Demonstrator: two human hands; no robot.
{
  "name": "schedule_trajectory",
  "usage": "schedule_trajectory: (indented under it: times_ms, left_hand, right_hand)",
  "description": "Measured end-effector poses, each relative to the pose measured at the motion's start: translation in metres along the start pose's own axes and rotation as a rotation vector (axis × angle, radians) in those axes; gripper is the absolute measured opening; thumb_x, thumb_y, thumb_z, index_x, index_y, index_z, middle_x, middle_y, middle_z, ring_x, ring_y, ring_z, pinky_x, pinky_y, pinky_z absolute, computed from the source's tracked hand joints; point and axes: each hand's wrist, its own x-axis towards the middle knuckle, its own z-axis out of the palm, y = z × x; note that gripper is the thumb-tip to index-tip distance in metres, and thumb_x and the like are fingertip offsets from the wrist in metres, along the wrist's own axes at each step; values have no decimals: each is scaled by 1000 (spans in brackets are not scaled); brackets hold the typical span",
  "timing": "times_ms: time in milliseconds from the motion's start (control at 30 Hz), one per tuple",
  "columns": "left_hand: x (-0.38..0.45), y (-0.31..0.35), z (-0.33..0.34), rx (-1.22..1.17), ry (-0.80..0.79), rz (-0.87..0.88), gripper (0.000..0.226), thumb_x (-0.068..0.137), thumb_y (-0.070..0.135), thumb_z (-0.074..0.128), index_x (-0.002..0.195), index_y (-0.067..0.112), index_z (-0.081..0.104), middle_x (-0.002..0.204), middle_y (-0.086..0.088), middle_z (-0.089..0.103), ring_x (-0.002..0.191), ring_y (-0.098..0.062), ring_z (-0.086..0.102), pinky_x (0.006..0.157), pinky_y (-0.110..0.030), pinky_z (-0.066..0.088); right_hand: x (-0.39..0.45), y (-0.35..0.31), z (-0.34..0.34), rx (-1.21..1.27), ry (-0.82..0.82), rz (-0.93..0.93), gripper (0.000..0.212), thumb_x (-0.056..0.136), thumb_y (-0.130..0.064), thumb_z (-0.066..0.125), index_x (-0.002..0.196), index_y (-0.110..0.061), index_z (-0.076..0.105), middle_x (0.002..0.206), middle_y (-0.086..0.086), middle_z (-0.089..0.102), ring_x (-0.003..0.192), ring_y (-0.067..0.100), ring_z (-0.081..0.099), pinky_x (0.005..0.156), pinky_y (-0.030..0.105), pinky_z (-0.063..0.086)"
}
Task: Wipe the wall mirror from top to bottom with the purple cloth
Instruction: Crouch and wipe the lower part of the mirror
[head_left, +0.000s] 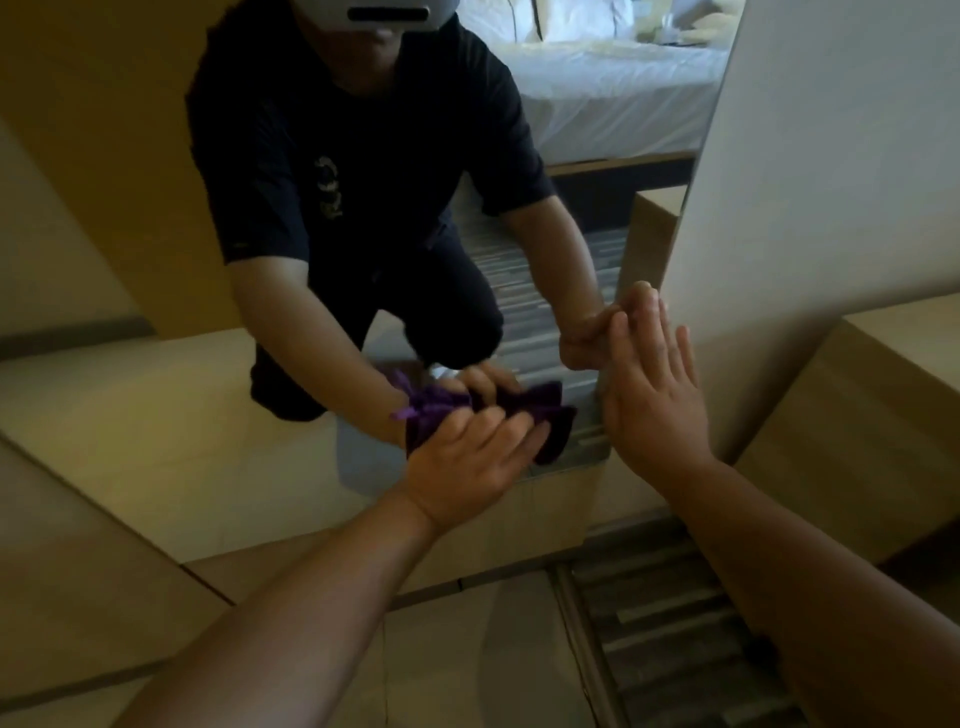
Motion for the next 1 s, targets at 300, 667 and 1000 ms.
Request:
schedule_trajectory:
  times_ms: [300,667,1000]
  left_hand:
    - [-46,39,12,-157,-302,84,37,92,9,43,118,17,69,108,-1,64,87,-21,54,80,-35,36]
    - [95,-19,-52,-155,96,-222,23,102,11,56,120,16,70,114,-7,66,96,-30,59,79,-43,43]
    - [171,-37,-24,101,204,-144,26,102,15,57,125,21,70,113,-3,70,94,-26,65,83,-41,42]
  right_hand:
    - [2,-5,-3,0,-29,19,62,97,-16,30,155,-6,10,161,17,-4,150,38,2,118,62,15]
    - [23,40,-41,93,-79,266,55,108,-33,24,158,-20,3,166,5,-9,151,15,-15,124,42,-2]
    - [24,66,-8,-184,-84,116,59,106,-32,27,158,-12,7,164,17,-5,152,32,-9,123,51,-4]
